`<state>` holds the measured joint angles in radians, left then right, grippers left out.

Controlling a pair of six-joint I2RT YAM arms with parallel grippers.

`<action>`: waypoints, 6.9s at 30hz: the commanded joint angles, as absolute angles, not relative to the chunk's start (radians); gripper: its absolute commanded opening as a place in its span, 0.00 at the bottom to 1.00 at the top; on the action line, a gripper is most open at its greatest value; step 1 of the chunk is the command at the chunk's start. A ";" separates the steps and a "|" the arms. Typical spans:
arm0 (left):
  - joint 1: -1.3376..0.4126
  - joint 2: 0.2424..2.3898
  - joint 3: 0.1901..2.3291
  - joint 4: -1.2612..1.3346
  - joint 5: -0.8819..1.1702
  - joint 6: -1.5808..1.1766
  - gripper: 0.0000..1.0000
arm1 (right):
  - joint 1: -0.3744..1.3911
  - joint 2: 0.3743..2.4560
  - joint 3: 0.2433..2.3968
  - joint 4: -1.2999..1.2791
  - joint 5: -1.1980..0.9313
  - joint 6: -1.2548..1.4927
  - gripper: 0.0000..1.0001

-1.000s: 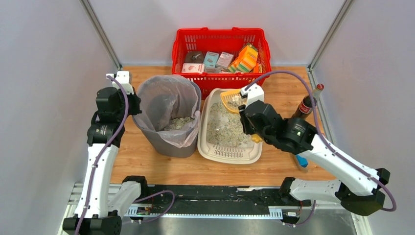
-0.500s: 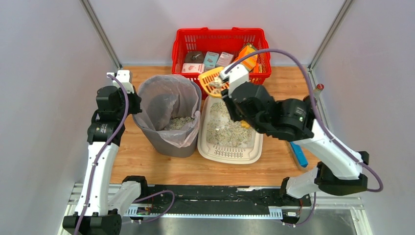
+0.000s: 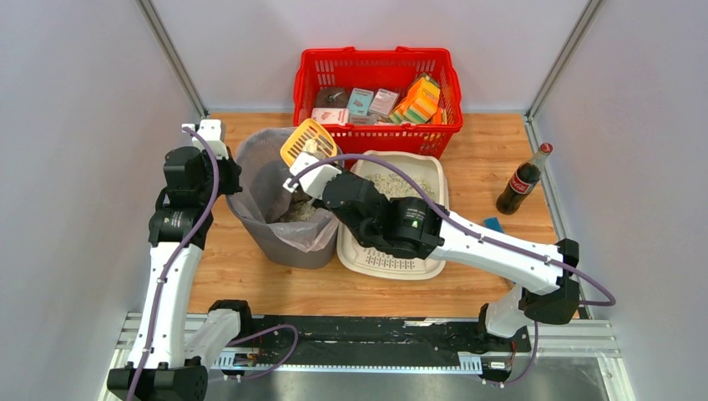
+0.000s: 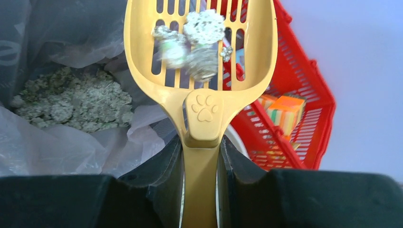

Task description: Clean the litter box

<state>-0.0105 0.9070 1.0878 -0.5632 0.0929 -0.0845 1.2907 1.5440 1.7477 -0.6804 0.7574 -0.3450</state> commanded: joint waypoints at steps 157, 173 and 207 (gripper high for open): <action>-0.064 0.776 1.031 -0.479 0.045 -0.072 0.74 | 0.987 1.109 1.321 -0.511 0.344 0.224 0.00; -0.066 0.716 0.977 -0.400 0.034 -0.081 0.74 | 0.787 0.924 0.764 -0.134 0.221 0.750 0.00; -0.080 0.726 0.992 -0.449 -0.035 -0.052 0.74 | 0.813 1.439 0.695 0.279 0.399 0.876 0.00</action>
